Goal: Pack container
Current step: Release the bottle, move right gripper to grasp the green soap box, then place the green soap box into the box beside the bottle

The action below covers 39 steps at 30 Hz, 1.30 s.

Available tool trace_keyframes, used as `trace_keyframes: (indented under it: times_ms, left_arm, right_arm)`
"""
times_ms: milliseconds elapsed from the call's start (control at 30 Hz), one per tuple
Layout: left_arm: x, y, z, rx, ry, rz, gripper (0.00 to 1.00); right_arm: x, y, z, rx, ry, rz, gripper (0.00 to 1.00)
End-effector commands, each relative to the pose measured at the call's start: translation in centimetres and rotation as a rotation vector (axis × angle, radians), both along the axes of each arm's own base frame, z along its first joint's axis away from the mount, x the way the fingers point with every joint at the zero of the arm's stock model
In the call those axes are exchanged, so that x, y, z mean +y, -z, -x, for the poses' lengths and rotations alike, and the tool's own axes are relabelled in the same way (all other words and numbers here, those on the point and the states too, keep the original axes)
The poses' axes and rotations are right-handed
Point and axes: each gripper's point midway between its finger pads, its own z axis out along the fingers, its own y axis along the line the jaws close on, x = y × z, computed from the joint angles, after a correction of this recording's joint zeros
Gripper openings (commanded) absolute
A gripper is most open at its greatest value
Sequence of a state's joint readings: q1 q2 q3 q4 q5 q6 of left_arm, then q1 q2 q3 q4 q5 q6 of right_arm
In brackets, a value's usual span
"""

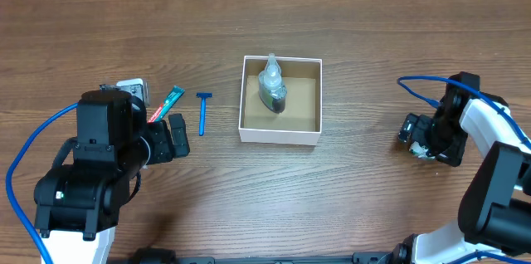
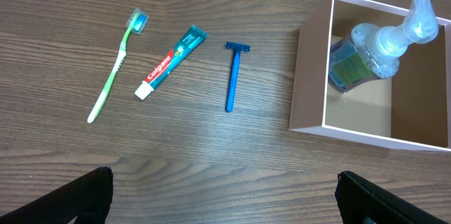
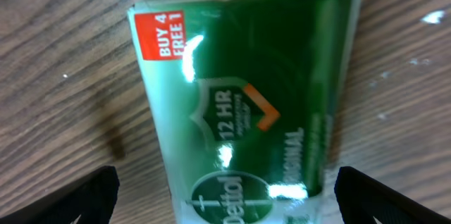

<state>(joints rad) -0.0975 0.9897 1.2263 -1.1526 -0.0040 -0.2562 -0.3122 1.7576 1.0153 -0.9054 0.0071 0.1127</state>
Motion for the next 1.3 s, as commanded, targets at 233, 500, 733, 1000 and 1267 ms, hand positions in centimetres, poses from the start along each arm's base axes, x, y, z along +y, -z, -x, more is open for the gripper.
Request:
trace_keyframes:
  times_ms: [233, 500, 733, 1000, 1267]
  left_arm:
    - [0.1, -0.7, -0.2, -0.018, -0.011, 0.001, 1.0]
    - [0.1, -0.7, -0.2, -0.018, -0.011, 0.001, 1.0]
    - [0.2, -0.7, -0.2, -0.015, -0.011, 0.0, 1.0]
    - [0.2, -0.6, -0.2, -0.014, -0.011, 0.001, 1.0]
    - [0.2, -0.3, 0.3, 0.009, -0.011, -0.002, 1.0]
  right_arm:
    - [-0.4, 0.5, -1.3, -0.042, -0.019, 0.032, 0.57]
    - [-0.5, 0.3, -1.6, -0.05, -0.019, 0.034, 0.23]
    - [3.7, -13.2, -7.6, -0.258, -0.182, 0.033, 0.04]
    - [23.6, -20.4, -10.1, -0.541, -0.617, -0.022, 0.04]
    - [26.9, -12.3, -11.6, -0.378, -0.634, -0.067, 0.21]
